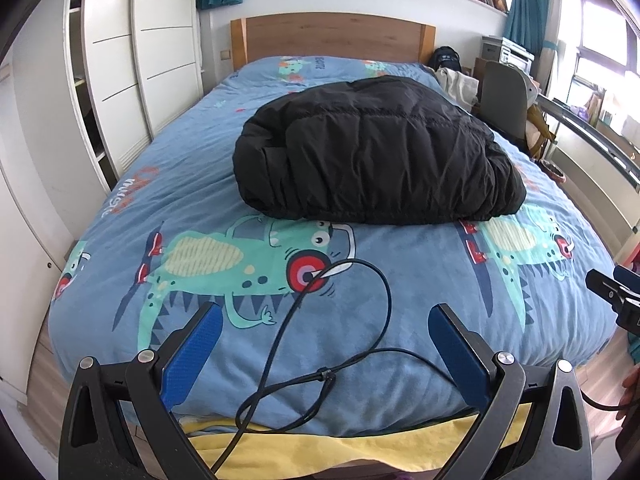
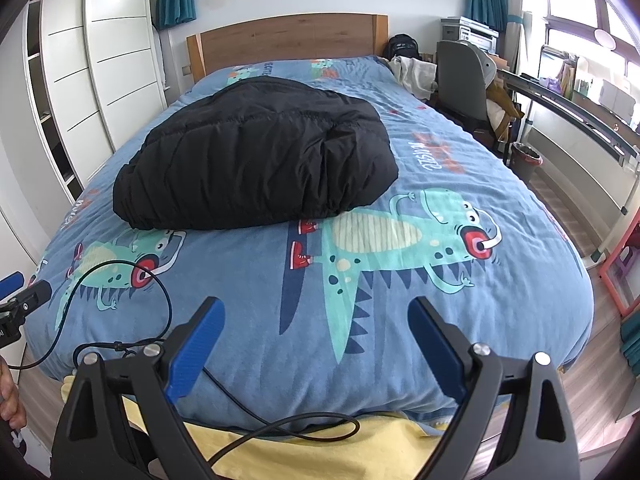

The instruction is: Fold large clothes

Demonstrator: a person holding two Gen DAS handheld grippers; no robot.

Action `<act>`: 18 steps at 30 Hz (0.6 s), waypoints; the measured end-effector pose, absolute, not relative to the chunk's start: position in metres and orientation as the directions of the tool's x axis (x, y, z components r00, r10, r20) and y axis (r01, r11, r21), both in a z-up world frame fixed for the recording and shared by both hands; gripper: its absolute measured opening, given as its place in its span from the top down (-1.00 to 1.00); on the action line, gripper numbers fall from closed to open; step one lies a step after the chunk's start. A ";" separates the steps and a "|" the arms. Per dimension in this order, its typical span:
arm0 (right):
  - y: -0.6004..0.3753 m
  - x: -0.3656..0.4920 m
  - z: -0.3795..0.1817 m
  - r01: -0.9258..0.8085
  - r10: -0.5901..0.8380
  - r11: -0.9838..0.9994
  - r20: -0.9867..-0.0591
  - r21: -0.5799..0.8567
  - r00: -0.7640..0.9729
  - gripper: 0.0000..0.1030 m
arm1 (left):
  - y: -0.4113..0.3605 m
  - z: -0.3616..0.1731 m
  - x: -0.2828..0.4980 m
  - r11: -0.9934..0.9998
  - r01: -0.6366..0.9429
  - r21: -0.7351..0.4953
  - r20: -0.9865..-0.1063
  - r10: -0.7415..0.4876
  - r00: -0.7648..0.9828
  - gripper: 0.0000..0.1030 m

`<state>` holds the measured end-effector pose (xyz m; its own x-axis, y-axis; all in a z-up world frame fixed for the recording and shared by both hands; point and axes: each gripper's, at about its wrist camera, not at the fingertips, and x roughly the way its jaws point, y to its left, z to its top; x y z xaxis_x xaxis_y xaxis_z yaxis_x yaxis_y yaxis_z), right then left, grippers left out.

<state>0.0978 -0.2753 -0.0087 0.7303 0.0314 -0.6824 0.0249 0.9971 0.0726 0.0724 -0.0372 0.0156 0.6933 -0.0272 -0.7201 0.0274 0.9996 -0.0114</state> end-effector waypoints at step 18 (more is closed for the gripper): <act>-0.286 0.099 -0.012 0.041 0.020 0.996 -0.683 0.073 0.730 -0.81 | -0.048 0.012 0.076 0.999 0.047 -0.012 -0.730 -0.040 0.682 -0.96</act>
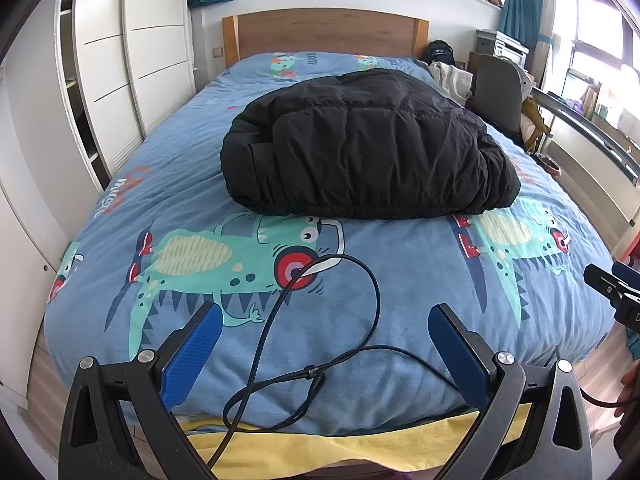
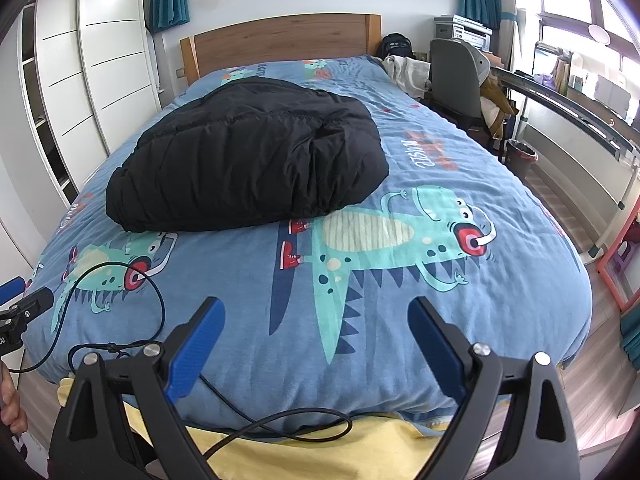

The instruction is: Fold large clothes

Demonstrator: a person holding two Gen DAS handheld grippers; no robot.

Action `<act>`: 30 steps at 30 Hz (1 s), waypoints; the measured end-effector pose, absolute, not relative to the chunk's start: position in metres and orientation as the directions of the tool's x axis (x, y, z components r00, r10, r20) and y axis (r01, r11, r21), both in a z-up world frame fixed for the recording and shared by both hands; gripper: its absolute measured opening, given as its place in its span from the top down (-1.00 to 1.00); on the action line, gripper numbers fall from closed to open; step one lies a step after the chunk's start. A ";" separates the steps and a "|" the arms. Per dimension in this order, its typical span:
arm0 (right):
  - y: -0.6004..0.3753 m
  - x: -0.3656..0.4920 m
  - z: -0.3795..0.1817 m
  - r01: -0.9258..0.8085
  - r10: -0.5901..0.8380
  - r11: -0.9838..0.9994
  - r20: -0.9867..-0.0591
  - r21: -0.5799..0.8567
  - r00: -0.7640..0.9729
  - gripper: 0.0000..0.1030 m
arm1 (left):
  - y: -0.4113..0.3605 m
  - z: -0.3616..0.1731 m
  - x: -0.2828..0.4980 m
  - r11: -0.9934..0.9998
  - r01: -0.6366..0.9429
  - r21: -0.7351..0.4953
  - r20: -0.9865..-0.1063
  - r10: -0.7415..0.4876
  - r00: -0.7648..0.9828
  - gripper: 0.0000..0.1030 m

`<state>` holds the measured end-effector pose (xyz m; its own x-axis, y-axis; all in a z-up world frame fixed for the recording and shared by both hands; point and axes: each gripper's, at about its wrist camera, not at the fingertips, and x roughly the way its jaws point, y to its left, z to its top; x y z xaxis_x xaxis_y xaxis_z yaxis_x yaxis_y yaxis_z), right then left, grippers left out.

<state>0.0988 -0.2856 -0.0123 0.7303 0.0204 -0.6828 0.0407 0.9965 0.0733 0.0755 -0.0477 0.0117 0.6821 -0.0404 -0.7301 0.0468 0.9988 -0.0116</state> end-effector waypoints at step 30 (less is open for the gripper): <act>-0.293 0.095 -0.015 0.048 0.014 0.996 -0.683 0.072 0.730 -0.81 | -0.050 0.010 0.074 0.998 0.058 -0.023 -0.734 -0.056 0.676 -0.96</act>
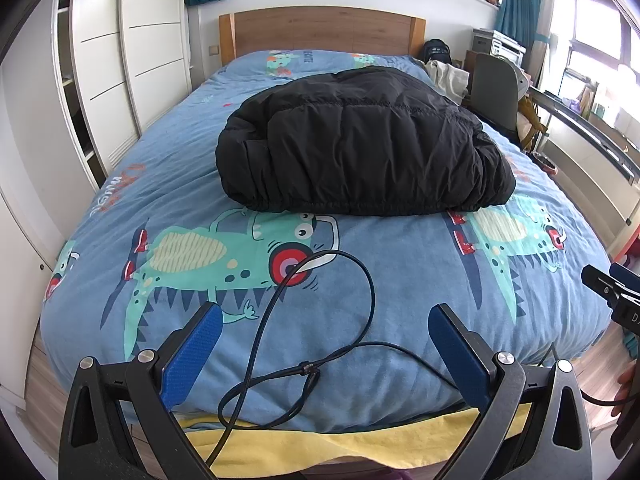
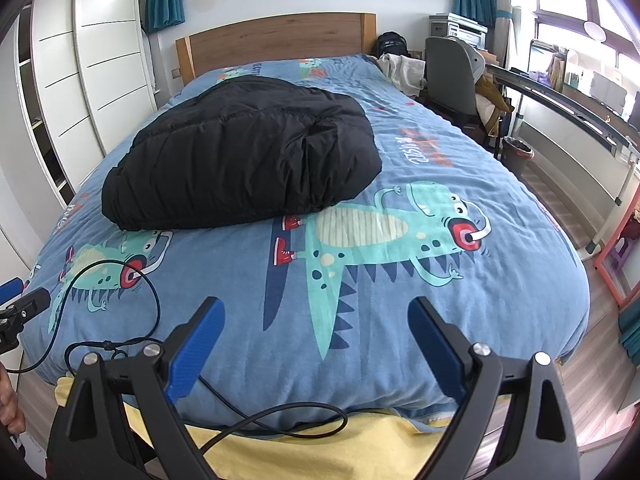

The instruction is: Fold large clothes

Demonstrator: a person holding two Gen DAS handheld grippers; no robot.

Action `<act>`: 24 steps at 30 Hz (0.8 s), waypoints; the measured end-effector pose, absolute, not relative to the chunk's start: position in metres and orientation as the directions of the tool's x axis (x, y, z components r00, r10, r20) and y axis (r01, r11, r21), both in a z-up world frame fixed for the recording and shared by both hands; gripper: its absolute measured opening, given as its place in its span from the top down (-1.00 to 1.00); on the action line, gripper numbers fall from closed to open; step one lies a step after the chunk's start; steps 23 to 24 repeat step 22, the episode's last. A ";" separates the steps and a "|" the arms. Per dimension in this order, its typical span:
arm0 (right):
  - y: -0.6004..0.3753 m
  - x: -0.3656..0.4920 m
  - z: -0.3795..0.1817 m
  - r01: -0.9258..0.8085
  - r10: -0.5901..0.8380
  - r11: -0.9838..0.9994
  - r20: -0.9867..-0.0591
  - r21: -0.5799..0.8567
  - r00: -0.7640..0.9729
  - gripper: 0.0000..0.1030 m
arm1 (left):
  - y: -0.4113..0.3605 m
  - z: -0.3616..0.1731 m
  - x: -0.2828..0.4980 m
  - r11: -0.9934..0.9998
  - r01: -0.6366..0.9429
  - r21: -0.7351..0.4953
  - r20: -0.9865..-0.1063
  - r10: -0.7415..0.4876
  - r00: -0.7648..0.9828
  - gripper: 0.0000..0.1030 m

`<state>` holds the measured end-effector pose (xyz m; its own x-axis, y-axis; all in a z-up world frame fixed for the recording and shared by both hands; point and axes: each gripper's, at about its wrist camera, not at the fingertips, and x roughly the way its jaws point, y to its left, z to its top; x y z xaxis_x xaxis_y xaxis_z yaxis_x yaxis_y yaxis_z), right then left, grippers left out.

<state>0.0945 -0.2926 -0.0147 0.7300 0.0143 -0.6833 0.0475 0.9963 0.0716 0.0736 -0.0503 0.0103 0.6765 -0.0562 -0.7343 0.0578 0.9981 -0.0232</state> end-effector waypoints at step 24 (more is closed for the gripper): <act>-0.292 0.092 -0.014 0.045 0.014 0.997 -0.683 0.068 0.730 -0.81 | -0.047 0.013 0.069 0.997 0.063 -0.039 -0.733 -0.072 0.677 -0.96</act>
